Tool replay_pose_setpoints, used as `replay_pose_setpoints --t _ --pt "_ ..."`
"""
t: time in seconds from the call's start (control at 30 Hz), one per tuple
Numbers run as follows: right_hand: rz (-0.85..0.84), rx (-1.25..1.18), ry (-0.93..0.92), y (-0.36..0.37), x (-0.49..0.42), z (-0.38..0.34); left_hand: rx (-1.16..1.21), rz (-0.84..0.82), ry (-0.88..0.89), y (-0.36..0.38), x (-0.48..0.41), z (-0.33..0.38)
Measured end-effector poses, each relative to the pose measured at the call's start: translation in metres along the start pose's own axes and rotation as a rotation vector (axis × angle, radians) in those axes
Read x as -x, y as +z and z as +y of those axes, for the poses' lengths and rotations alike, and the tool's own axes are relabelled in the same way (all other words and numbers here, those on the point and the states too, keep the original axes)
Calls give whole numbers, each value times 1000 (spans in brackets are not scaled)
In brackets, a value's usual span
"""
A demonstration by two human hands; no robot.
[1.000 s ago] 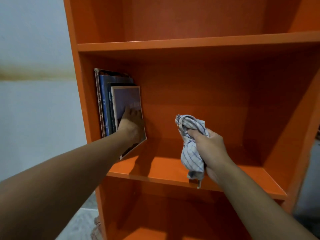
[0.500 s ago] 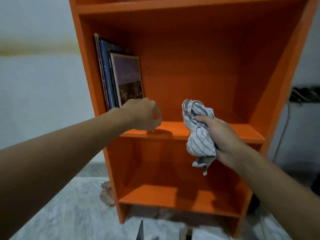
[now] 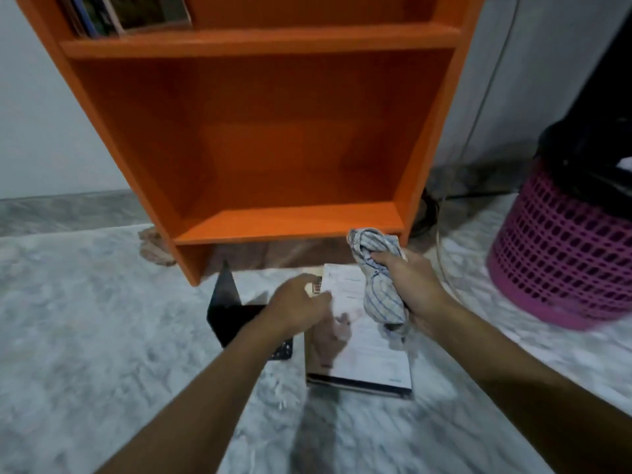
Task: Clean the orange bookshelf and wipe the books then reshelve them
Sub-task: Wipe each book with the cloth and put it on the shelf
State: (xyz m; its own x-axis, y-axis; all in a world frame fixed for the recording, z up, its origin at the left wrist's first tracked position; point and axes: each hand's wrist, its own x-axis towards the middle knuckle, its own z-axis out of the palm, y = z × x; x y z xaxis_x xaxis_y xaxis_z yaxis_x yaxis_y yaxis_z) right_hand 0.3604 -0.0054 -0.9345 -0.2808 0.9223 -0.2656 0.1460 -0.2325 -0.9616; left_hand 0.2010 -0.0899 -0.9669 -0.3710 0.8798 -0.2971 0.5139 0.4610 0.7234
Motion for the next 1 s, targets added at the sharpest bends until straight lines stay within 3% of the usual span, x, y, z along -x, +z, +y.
replay_pose_setpoints --t 0.07,0.17,0.23,0.33,0.4,0.47,0.53,0.6,0.67,0.77,0.9,0.93,1.0 --pt "52 66 -22 -3 0 33 18 -3 -96 37 2 -32" --pt "55 267 -212 -2 6 72 83 12 -158 66 5 -64" --pt "-71 389 -323 0 13 90 111 2 -168 70 4 -73" --pt "-311 949 -515 1 10 124 182 19 -187 65 6 -73" --pt "-383 1152 -619 -3 -3 139 248 13 -221 62 5 -72" --pt "-335 1115 -680 -10 -20 142 266 -12 -255 60 3 -73" --pt "-131 1052 -664 -17 -46 143 296 -45 -291 58 2 -75" --pt "122 979 -509 -23 -82 135 349 -59 -327 55 1 -74" --pt "226 907 -374 -26 -114 121 409 -88 -368 54 1 -75" --pt "78 942 -575 -10 -119 106 431 -136 -401 51 0 -77" --pt "-446 1036 -795 38 -79 109 484 -219 -433 47 0 -79" --pt "-459 1039 -801 43 -81 112 501 -236 -440 47 -1 -79" --pt "-264 1051 -718 43 -107 114 530 -267 -449 45 -1 -80"
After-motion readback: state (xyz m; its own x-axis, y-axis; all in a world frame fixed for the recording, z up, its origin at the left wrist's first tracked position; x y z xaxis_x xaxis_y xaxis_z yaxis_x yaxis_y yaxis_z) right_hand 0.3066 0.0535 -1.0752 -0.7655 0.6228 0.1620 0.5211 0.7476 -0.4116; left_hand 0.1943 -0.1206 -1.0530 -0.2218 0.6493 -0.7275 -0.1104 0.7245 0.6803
